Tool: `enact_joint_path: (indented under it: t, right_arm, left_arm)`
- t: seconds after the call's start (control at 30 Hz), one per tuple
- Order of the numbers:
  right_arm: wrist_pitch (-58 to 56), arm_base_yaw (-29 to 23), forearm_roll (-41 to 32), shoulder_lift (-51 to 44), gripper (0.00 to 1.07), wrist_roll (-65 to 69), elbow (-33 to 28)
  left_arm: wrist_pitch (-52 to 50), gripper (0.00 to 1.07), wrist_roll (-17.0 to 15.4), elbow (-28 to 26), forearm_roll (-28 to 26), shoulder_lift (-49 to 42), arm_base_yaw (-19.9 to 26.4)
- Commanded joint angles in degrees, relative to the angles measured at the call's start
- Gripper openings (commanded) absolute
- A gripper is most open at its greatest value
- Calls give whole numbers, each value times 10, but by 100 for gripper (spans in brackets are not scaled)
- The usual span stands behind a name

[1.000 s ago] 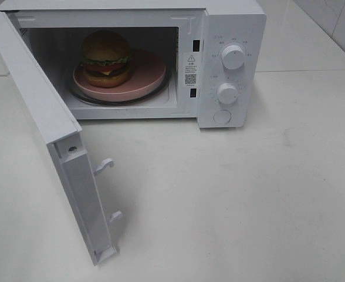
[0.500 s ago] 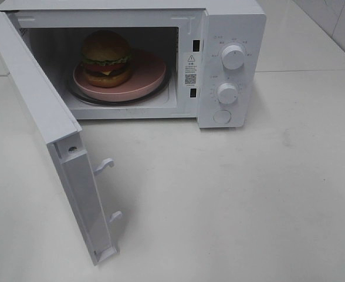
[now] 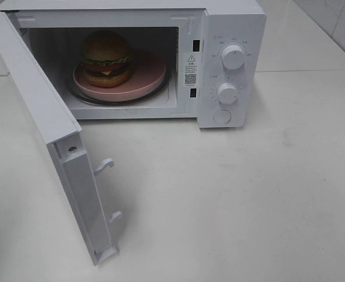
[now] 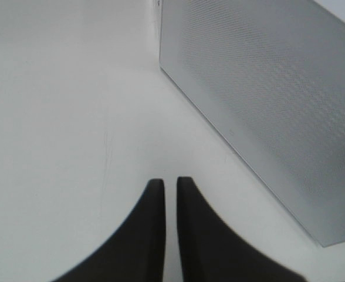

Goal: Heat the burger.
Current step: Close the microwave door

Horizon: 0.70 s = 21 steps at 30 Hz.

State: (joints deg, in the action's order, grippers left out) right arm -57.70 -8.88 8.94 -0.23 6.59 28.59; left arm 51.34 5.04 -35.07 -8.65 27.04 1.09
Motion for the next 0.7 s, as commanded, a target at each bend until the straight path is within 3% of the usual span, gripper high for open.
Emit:
enact_joint_path:
  t: [0.03,0.27,0.33,0.37,0.4,0.43,0.5,0.53,0.57,0.7]
  right_arm:
    - [5,2,1,-16,75,-3,-1]
    - [5,2,1,-16,75,-3,-1]
    - [5,2,1,-16,75,-3,-1]
    - [5,2,1,-16,75,-3,-1]
    - [5,2,1,-16,75,-3,-1]
    - [5,2,1,-16,75,-3,-1]
    - [5,2,1,-16,75,-3,-1]
    - [5,2,1,-16,75,-3,-1]
    - [5,2,1,-16,75,-3,-1]
    - [5,2,1,-16,75,-3,-1]
  left_arm:
    - [-55,0,12,10,-6,30,1]
    - [-182,0,49,39,-18,75,1]
    - [-253,0,81,67,-48,95,1]
    - [-253,0,81,67,-48,95,1]
    - [-299,0,105,83,-75,109,1]
    - [-299,0,105,83,-75,109,1]
    - [-360,0,150,108,-119,131,-1]
    - [-360,0,150,108,-119,131,-1]
    - [-395,0,181,122,-143,146,-1]
    - [-469,0,213,146,-176,183,-1]
